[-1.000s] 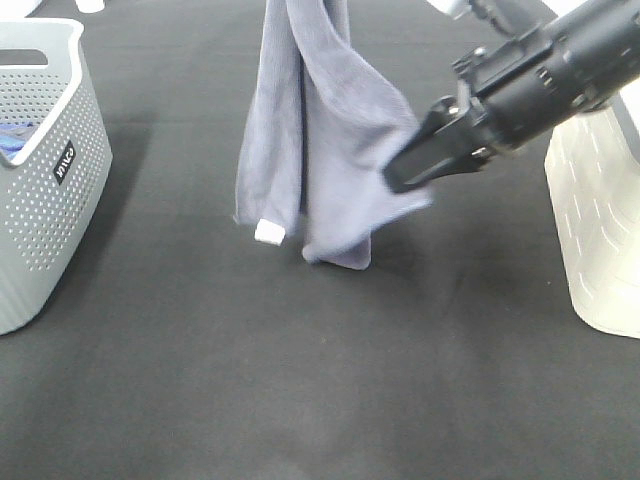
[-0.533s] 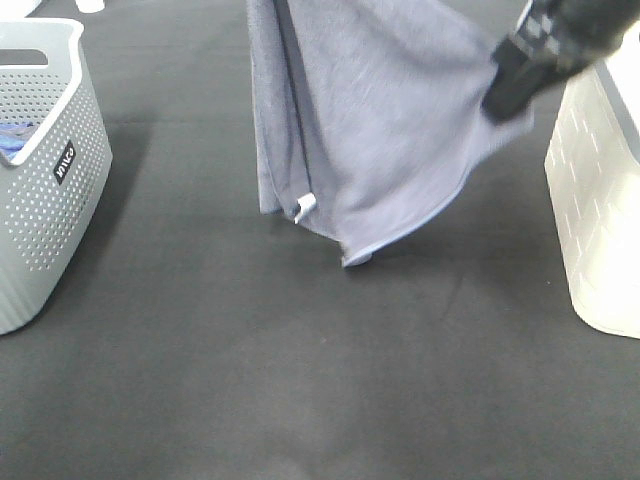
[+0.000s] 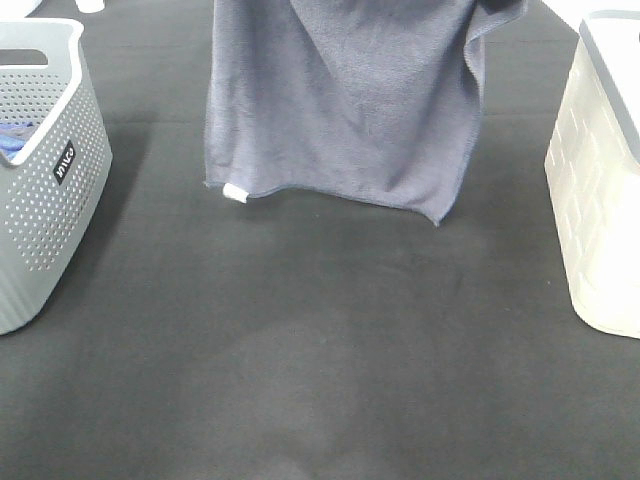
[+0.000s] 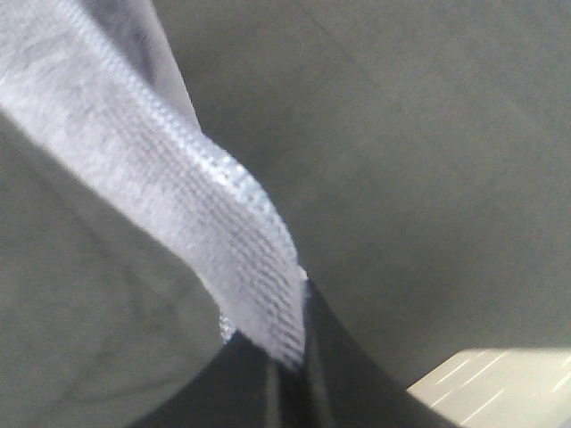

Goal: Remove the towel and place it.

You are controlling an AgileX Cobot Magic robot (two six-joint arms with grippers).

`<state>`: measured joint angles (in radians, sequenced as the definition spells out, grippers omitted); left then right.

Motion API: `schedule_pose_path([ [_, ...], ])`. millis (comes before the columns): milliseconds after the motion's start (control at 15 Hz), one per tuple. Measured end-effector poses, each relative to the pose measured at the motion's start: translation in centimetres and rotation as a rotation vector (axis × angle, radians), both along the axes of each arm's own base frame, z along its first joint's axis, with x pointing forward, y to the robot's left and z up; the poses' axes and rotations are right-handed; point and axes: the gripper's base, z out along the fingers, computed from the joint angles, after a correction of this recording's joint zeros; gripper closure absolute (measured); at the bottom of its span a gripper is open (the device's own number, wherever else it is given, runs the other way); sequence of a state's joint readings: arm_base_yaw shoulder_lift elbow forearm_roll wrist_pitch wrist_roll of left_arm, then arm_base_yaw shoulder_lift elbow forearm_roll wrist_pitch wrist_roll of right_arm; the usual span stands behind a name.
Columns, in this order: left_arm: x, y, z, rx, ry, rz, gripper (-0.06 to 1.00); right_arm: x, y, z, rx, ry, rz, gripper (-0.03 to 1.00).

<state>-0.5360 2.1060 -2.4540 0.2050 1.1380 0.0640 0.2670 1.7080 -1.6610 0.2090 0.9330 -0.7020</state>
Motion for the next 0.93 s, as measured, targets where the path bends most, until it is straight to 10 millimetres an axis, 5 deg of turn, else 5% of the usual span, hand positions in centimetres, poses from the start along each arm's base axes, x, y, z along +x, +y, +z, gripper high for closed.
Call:
schedule_pose_path([
  [533, 9.8, 3.3, -4.9, -0.162, -0.351, 0.077, 0.94, 10.3, 1.2, -3.2, -0.149, -0.425, 0.015, 0.97],
  [933, 12.3, 4.2, -7.9, -0.143, -0.425, 0.074, 0.94, 14.0, 1.8, -6.2, -0.161, -0.669, 0.029, 0.97],
])
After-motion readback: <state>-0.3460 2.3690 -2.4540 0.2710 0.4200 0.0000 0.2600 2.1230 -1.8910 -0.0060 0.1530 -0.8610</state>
